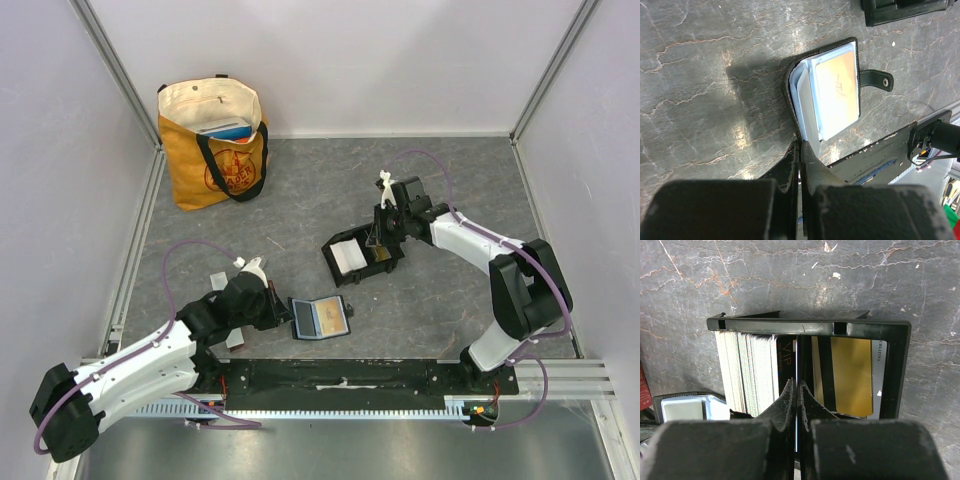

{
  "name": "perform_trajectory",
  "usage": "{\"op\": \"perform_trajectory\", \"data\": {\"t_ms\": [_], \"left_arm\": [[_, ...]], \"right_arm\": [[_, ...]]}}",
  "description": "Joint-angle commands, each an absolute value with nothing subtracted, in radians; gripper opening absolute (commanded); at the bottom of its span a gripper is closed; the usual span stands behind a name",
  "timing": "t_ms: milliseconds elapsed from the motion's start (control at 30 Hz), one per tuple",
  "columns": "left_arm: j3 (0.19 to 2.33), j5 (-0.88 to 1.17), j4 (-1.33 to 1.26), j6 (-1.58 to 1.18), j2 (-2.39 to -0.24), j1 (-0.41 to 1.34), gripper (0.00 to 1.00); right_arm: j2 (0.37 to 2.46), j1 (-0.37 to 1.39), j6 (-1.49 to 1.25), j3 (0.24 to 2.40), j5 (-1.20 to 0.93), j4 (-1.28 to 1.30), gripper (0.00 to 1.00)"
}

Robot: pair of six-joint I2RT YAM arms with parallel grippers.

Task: Put the credit cards into the card holder
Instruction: Pick up the credit card from the storage box.

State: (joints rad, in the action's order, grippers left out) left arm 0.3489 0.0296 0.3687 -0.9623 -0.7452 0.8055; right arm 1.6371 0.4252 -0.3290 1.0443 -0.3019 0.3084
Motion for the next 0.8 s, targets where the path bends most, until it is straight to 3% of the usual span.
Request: {"op": "perform_trajectory", "data": {"t_ms": [0,233,467,767], "left_arm": [[0.368,0.051,0.365,-0.986,-0.738,0.807,0.02],[0.364,0.051,0.364,-0.988,-0.738,0.805,0.02],[0.353,0.058,0.356,-0.979,-0.724,0.808,0.02],[0.341,0.095,0.341,-0.950,-0.721,0.807,0.02]], "right_arm": [[1.597,0.430,-0.328,1.074,-0.319,0.314,0.01],[1.439,0.430,-0.301,1.092,-0.097,0.360,0.00],[1.257,0.434,-0.261,1.120,-0.029,0.570,0.00],[0.916,0.618,-0.515,0.754,0.055,0.648,0.00]]}}
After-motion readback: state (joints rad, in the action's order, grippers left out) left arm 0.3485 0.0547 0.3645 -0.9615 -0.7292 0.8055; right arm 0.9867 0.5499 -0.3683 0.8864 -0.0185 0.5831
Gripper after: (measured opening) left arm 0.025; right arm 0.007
